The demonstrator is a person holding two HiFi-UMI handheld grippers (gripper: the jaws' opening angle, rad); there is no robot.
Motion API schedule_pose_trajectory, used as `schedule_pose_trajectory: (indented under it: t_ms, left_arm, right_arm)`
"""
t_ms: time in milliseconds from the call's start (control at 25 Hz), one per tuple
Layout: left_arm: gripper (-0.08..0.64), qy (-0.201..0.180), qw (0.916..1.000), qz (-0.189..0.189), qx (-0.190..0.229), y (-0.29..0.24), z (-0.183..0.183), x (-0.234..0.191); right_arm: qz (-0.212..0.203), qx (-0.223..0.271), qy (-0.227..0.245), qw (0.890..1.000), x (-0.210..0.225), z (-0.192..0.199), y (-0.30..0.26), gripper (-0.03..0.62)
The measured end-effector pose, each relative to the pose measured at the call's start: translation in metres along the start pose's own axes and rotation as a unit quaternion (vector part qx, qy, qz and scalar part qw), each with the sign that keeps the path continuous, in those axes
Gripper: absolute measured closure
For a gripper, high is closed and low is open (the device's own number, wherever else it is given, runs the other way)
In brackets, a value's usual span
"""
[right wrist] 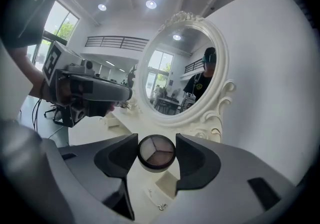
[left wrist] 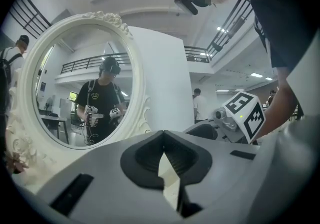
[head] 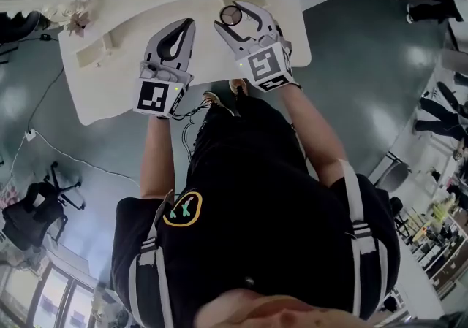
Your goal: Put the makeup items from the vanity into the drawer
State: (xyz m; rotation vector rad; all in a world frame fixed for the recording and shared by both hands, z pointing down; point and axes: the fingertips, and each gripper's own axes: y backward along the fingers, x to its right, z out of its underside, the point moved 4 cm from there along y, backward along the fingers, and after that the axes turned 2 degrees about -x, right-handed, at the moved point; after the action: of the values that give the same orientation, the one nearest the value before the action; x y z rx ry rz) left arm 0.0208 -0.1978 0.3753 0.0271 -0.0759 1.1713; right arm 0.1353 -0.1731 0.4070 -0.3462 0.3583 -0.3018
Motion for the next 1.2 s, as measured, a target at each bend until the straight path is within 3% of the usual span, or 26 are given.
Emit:
schedule_pose_trajectory:
  t_ms: [440, 920, 1200]
  left_arm:
    - [0.541, -0.015, 0.9988, 0.042, -0.022, -0.068, 0.012, 0.012]
    - [0.541, -0.003, 0.999, 0.025, -0.038, -0.076, 0.03, 0.004]
    - [0.541, 0.006, 0.999, 0.024, -0.038, -0.08, 0.035, 0.0]
  right_arm:
    - [0.032, -0.076, -0.045, 0.996, 0.059, 0.067, -0.018, 0.336]
    - [0.021, -0.172, -0.082, 0.982, 0.067, 0.133, -0.074, 0.336]
    - [0.028, -0.204, -0.1, 0.974, 0.07, 0.151, -0.089, 0.336]
